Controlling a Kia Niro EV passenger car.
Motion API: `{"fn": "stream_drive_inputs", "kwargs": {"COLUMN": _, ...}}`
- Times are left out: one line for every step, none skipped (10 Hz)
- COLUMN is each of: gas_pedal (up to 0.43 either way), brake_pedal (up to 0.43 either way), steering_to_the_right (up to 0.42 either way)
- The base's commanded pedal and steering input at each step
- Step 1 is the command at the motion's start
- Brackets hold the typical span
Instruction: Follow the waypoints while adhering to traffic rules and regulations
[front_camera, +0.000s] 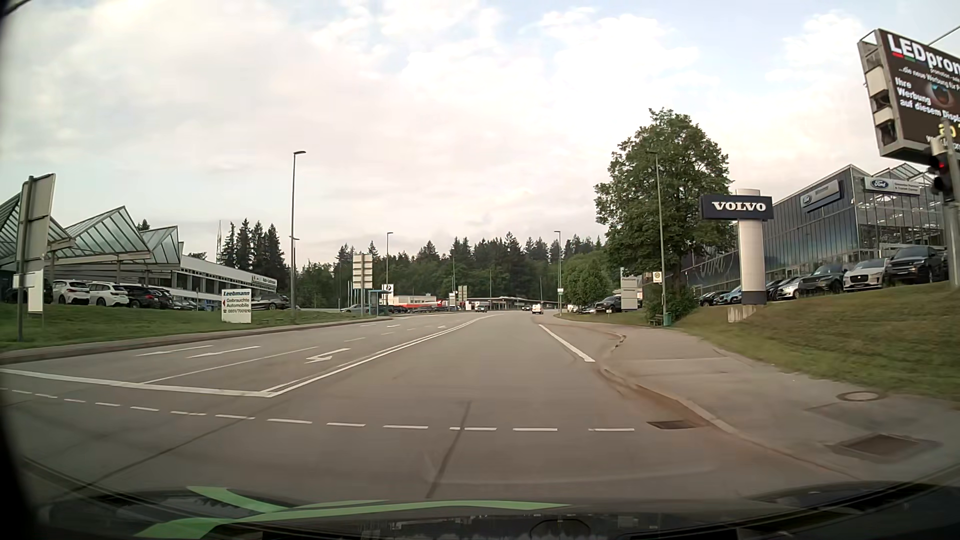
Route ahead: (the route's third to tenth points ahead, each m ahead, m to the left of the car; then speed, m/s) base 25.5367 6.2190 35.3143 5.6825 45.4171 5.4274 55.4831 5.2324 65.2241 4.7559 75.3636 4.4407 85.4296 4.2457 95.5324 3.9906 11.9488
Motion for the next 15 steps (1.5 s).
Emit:
{"fn": "stream_drive_inputs", "kwargs": {"gas_pedal": 0.118, "brake_pedal": 0.000, "steering_to_the_right": -0.003}}
{"fn": "stream_drive_inputs", "kwargs": {"gas_pedal": 0.118, "brake_pedal": 0.000, "steering_to_the_right": -0.003}}
{"fn": "stream_drive_inputs", "kwargs": {"gas_pedal": 0.118, "brake_pedal": 0.000, "steering_to_the_right": -0.003}}
{"fn": "stream_drive_inputs", "kwargs": {"gas_pedal": 0.110, "brake_pedal": 0.000, "steering_to_the_right": -0.003}}
{"fn": "stream_drive_inputs", "kwargs": {"gas_pedal": 0.110, "brake_pedal": 0.000, "steering_to_the_right": -0.002}}
{"fn": "stream_drive_inputs", "kwargs": {"gas_pedal": 0.110, "brake_pedal": 0.000, "steering_to_the_right": -0.001}}
{"fn": "stream_drive_inputs", "kwargs": {"gas_pedal": 0.110, "brake_pedal": 0.000, "steering_to_the_right": 0.000}}
{"fn": "stream_drive_inputs", "kwargs": {"gas_pedal": 0.110, "brake_pedal": 0.000, "steering_to_the_right": 0.000}}
{"fn": "stream_drive_inputs", "kwargs": {"gas_pedal": 0.110, "brake_pedal": 0.000, "steering_to_the_right": 0.000}}
{"fn": "stream_drive_inputs", "kwargs": {"gas_pedal": 0.110, "brake_pedal": 0.000, "steering_to_the_right": 0.000}}
{"fn": "stream_drive_inputs", "kwargs": {"gas_pedal": 0.110, "brake_pedal": 0.000, "steering_to_the_right": 0.000}}
{"fn": "stream_drive_inputs", "kwargs": {"gas_pedal": 0.110, "brake_pedal": 0.000, "steering_to_the_right": 0.000}}
{"fn": "stream_drive_inputs", "kwargs": {"gas_pedal": 0.110, "brake_pedal": 0.000, "steering_to_the_right": 0.000}}
{"fn": "stream_drive_inputs", "kwargs": {"gas_pedal": 0.110, "brake_pedal": 0.000, "steering_to_the_right": 0.000}}
{"fn": "stream_drive_inputs", "kwargs": {"gas_pedal": 0.110, "brake_pedal": 0.000, "steering_to_the_right": 0.000}}
